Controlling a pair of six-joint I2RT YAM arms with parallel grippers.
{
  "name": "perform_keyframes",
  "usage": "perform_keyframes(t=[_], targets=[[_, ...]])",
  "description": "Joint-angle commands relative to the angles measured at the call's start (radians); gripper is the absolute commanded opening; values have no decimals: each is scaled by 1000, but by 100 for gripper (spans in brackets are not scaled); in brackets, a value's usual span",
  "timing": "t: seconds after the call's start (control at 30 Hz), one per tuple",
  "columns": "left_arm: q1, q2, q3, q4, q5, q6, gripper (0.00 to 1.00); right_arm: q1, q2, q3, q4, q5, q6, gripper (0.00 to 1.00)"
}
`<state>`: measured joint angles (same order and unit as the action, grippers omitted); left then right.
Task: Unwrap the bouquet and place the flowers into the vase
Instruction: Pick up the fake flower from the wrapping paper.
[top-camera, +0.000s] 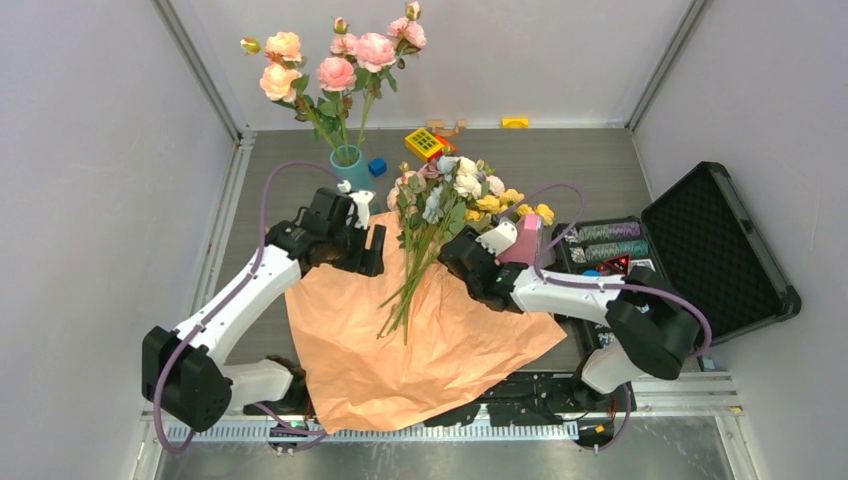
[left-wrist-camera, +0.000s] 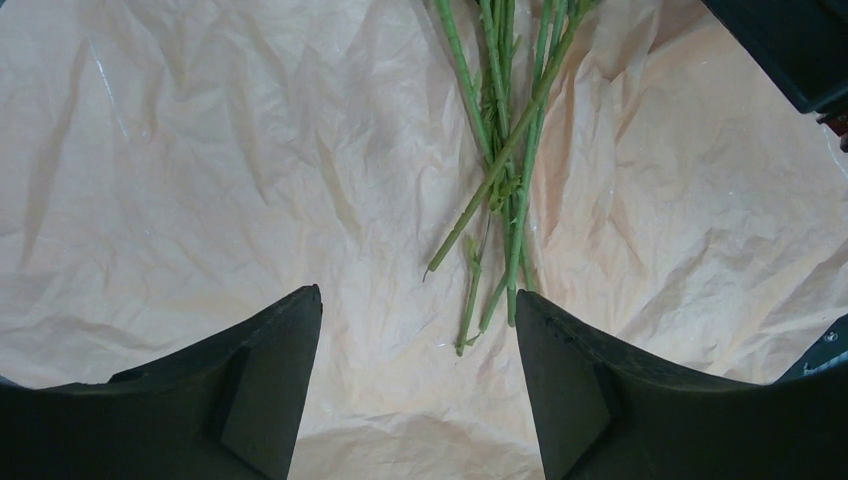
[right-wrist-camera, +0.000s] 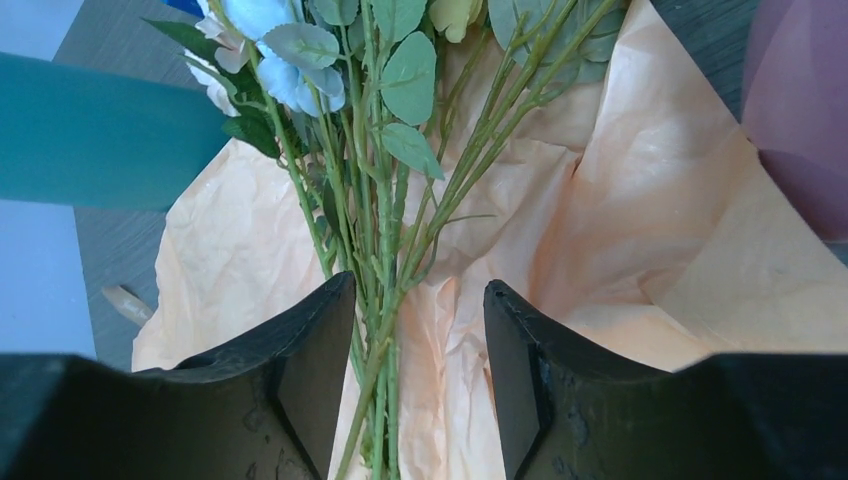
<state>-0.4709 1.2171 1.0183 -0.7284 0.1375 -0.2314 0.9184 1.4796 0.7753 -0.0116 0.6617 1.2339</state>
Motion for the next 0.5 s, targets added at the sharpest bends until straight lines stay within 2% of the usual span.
perform_keyframes(t=[0.0,0.47], targets=[[6,-18,-19,-3,-4,29,73,-30,59,46,106,77,73,55],[6,-35,-26,0,-3,26,72,-98,206,99,142,-3,63,47]])
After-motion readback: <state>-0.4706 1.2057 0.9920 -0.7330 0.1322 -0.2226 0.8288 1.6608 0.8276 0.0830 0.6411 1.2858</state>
